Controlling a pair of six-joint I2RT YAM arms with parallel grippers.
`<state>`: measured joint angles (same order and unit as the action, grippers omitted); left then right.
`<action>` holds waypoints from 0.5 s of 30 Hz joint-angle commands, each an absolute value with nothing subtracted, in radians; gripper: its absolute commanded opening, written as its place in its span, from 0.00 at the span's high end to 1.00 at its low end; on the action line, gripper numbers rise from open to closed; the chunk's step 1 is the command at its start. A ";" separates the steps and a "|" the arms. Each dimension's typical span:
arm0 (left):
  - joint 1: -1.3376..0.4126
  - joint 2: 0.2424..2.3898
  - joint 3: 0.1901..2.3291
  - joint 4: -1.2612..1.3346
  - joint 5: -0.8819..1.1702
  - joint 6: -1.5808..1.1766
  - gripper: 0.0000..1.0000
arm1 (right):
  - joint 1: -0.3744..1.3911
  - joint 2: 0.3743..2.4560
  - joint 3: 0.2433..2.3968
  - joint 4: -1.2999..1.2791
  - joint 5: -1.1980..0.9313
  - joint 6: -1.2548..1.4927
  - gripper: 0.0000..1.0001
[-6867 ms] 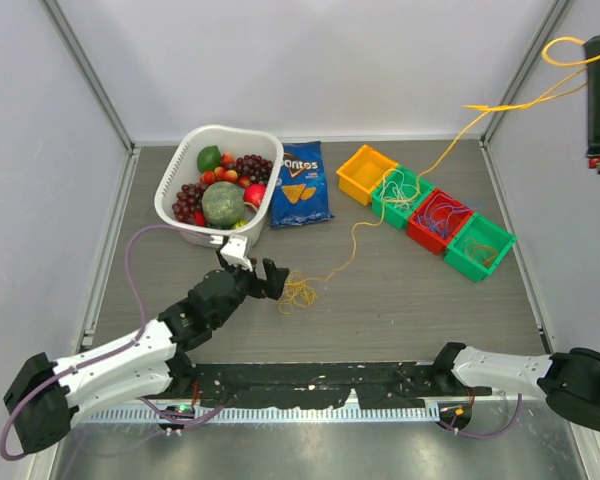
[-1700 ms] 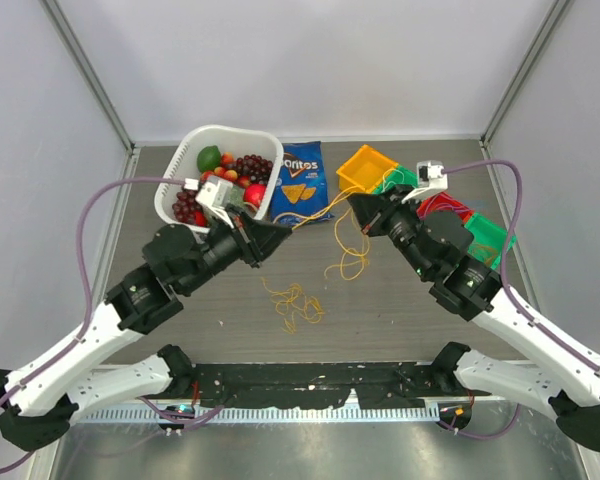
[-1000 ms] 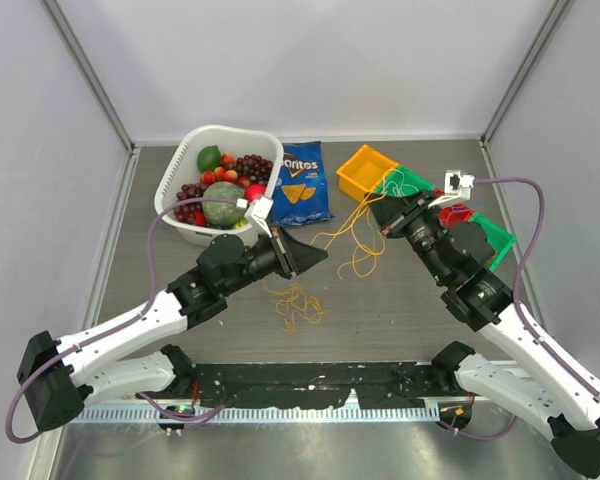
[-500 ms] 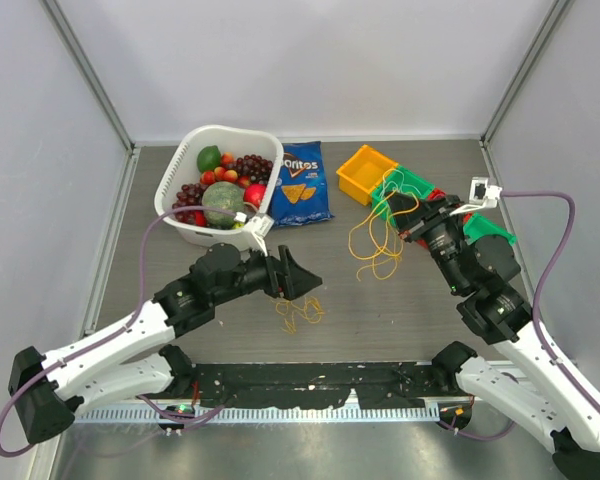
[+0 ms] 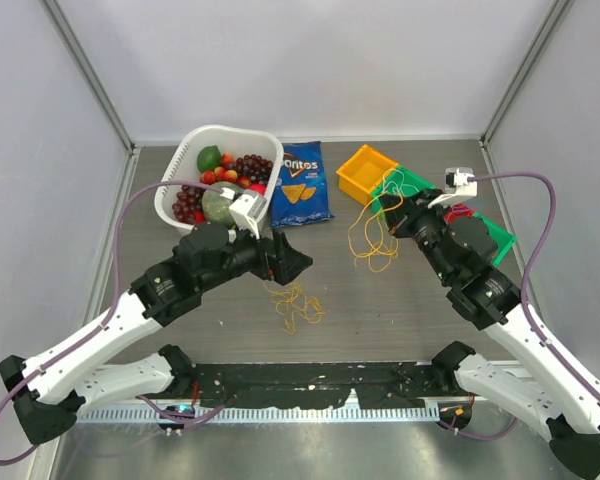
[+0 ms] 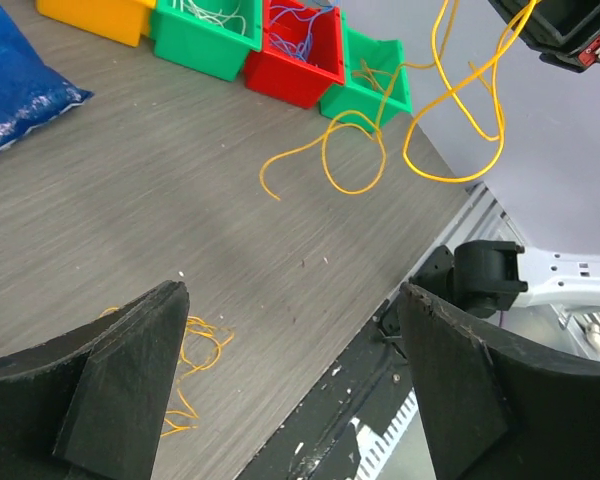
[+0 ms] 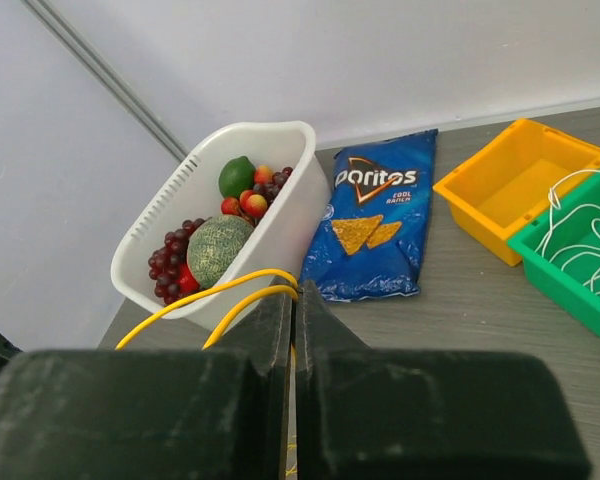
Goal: Untangle the cables
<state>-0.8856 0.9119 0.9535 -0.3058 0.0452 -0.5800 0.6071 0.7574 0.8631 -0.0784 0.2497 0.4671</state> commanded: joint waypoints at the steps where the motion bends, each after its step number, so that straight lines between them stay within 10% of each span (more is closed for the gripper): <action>1: -0.861 0.931 1.000 -0.351 0.017 -0.518 0.11 | 0.606 0.778 0.930 -0.071 0.264 0.442 0.99; 15: -0.716 0.983 1.072 -0.426 0.097 -0.523 0.10 | 0.496 1.114 1.121 0.069 0.341 0.457 0.99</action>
